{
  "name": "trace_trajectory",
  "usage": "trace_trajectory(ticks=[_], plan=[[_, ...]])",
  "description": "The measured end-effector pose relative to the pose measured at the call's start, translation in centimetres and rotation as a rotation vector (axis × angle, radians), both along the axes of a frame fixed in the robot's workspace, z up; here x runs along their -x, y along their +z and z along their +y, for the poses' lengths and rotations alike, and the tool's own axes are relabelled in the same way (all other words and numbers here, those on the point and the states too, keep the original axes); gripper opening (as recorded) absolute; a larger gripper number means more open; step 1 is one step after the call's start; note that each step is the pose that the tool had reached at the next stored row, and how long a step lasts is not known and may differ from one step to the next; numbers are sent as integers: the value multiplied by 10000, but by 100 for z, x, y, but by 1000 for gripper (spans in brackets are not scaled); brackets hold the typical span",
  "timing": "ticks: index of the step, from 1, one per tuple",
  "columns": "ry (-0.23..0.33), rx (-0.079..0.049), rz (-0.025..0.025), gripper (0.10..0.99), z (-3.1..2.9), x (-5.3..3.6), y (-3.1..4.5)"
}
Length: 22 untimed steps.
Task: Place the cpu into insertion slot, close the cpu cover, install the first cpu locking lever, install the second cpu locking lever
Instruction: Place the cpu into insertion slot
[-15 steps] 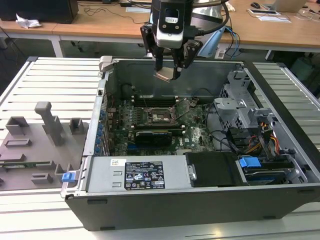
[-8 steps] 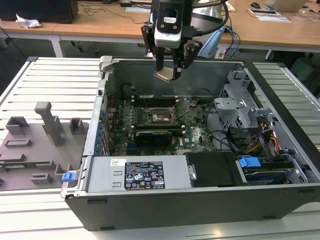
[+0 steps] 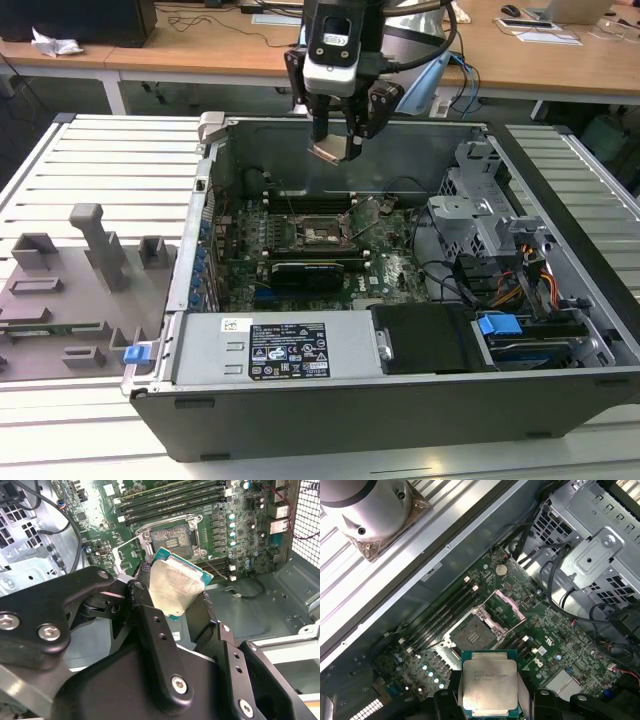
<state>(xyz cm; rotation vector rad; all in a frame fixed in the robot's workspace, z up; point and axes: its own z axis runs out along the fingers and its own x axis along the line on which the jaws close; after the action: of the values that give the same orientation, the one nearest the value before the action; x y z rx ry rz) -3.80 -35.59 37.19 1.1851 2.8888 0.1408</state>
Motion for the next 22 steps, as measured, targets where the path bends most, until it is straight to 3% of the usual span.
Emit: trace_trajectory(ticks=[12,22], plan=[[-955,-1,-1,529,0,0,-10],[-2790,1,-1,529,0,0,-33]])
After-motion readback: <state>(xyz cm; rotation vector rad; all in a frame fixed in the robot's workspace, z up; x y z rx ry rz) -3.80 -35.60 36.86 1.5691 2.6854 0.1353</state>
